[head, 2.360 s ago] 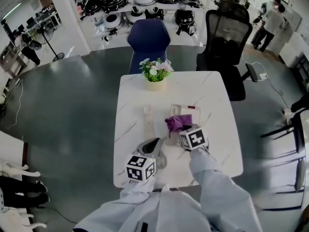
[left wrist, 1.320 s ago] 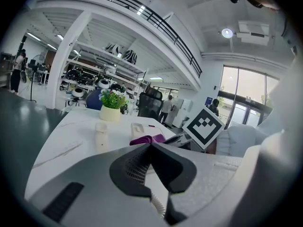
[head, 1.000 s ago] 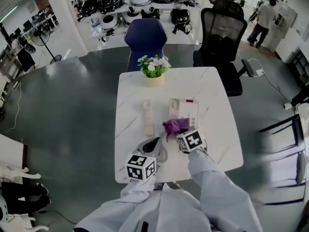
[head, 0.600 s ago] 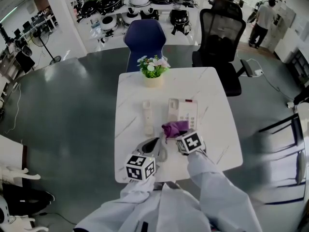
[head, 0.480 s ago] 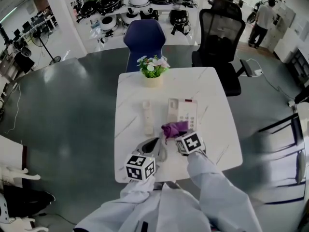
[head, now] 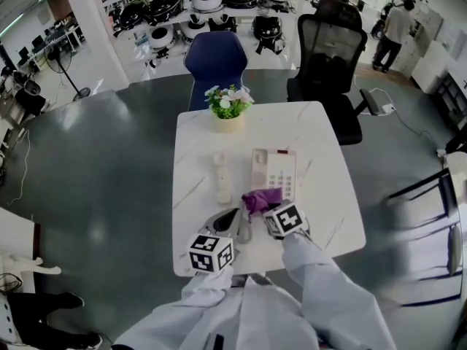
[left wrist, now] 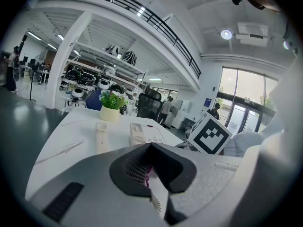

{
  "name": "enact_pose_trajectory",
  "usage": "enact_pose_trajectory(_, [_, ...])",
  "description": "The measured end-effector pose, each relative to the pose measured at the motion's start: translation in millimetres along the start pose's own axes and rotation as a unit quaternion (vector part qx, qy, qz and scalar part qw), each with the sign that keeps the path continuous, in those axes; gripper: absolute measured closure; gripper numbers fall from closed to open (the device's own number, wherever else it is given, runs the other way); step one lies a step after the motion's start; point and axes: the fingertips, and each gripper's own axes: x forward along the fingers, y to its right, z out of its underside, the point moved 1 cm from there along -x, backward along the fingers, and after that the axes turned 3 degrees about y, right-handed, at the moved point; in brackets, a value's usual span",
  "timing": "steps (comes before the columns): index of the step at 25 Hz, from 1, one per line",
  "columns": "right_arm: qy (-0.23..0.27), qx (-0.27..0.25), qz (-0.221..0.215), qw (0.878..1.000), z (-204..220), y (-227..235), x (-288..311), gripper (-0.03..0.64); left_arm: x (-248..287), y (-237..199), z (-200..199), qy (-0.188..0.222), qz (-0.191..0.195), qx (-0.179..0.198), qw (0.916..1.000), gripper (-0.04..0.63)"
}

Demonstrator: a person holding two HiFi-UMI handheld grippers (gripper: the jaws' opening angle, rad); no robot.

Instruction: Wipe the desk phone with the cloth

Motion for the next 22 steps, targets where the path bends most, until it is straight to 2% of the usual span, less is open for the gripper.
enact_pose_trajectory(3, [-0.007, 0.002, 0.002, 1.0, 4.3, -0.8, -2.2, 0.58, -0.8, 1.5, -1.0, 0.001, 0.0, 0.001, 1.0, 0.597])
enact_pose_trajectory(15, [-0.018, 0.041, -0.042, 0.998, 24.7, -17.4, -13.4, 0.58, -7.7, 2.3, -7.4, 0.009, 0.001, 0.006, 0.9999, 0.597])
enact_pose_trajectory(18, [-0.011, 0.064, -0.06, 0.996, 27.9, -19.2, -22.1, 0.58, -10.1, 2.8, -10.8, 0.013, 0.002, 0.008, 0.9999, 0.597])
enact_pose_trajectory(22, [0.024, 0.106, -0.087, 0.99, 20.3, -20.0, -41.5, 0.58, -15.6, 1.8, -17.5, 0.021, 0.002, 0.012, 0.9997, 0.597])
